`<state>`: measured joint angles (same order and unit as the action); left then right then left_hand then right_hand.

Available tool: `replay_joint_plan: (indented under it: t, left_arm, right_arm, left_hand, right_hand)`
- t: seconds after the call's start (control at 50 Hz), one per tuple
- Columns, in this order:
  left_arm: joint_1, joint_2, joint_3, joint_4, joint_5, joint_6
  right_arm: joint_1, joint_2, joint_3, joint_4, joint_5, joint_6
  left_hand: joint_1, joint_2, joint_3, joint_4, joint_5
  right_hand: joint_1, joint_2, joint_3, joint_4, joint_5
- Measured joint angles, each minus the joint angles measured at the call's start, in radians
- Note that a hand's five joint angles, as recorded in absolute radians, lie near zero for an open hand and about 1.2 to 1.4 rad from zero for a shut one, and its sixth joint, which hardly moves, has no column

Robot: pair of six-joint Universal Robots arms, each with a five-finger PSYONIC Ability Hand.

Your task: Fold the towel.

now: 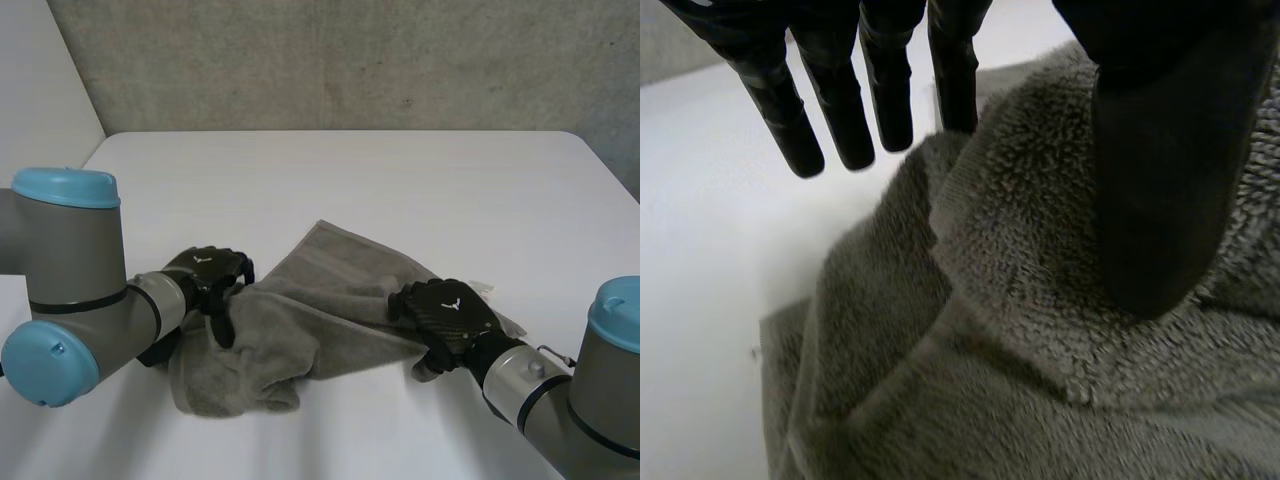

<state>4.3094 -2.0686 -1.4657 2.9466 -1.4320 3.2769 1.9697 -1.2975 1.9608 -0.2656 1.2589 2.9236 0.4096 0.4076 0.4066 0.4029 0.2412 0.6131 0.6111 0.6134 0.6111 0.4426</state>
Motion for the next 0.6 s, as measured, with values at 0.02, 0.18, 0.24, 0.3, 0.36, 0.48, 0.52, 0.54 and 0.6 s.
replay_joint_plan:
  t: [0.02,0.18,0.24,0.3,0.36,0.48,0.52,0.54,0.6]
  left_arm:
    - [0.001,-0.003,0.0,-0.004,0.0,-0.001]
    - [0.001,0.002,-0.008,-0.009,-0.003,-0.01]
    - [0.0,0.011,-0.015,-0.009,-0.004,-0.013]
    - [-0.001,0.02,-0.023,-0.01,-0.004,-0.019]
    - [-0.001,0.029,-0.032,-0.01,-0.004,-0.027]
    - [0.001,0.045,-0.051,-0.009,-0.005,-0.044]
    - [0.001,0.048,-0.058,-0.009,-0.004,-0.046]
    - [0.001,0.049,-0.059,-0.009,-0.004,-0.046]
    - [0.001,0.05,-0.069,-0.01,-0.003,-0.047]
  right_arm:
    - [0.002,0.007,-0.002,-0.003,-0.001,-0.001]
    - [0.004,0.053,-0.013,-0.021,-0.004,-0.005]
    - [0.004,0.065,-0.017,-0.026,-0.004,-0.008]
    - [0.003,0.079,-0.02,-0.034,-0.003,-0.01]
    - [0.004,0.093,-0.024,-0.045,-0.001,-0.012]
    - [0.006,0.137,-0.047,-0.069,0.004,-0.012]
    - [0.008,0.152,-0.057,-0.072,0.005,-0.011]
    - [0.008,0.156,-0.059,-0.073,0.005,-0.011]
    - [0.015,0.175,-0.074,-0.075,0.006,-0.012]
  left_hand:
    - [0.032,0.029,0.028,0.028,0.026]
    - [0.247,0.263,0.26,0.264,0.249]
    - [0.374,0.397,0.393,0.404,0.374]
    - [0.477,0.503,0.498,0.516,0.485]
    - [0.54,0.565,0.561,0.583,0.546]
    - [0.587,0.61,0.604,0.632,0.597]
    - [0.589,0.612,0.605,0.632,0.601]
    - [0.589,0.612,0.605,0.632,0.602]
    - [0.589,0.614,0.606,0.636,0.606]
  right_hand:
    - [0.013,0.016,0.015,0.014,0.012]
    - [0.073,0.074,0.082,0.082,0.077]
    - [0.073,0.074,0.082,0.082,0.077]
    - [0.073,0.074,0.082,0.082,0.077]
    - [0.073,0.074,0.082,0.082,0.077]
    - [0.073,0.074,0.082,0.082,0.077]
    - [0.073,0.074,0.082,0.083,0.077]
    - [0.074,0.074,0.082,0.083,0.078]
    - [0.077,0.074,0.084,0.087,0.083]
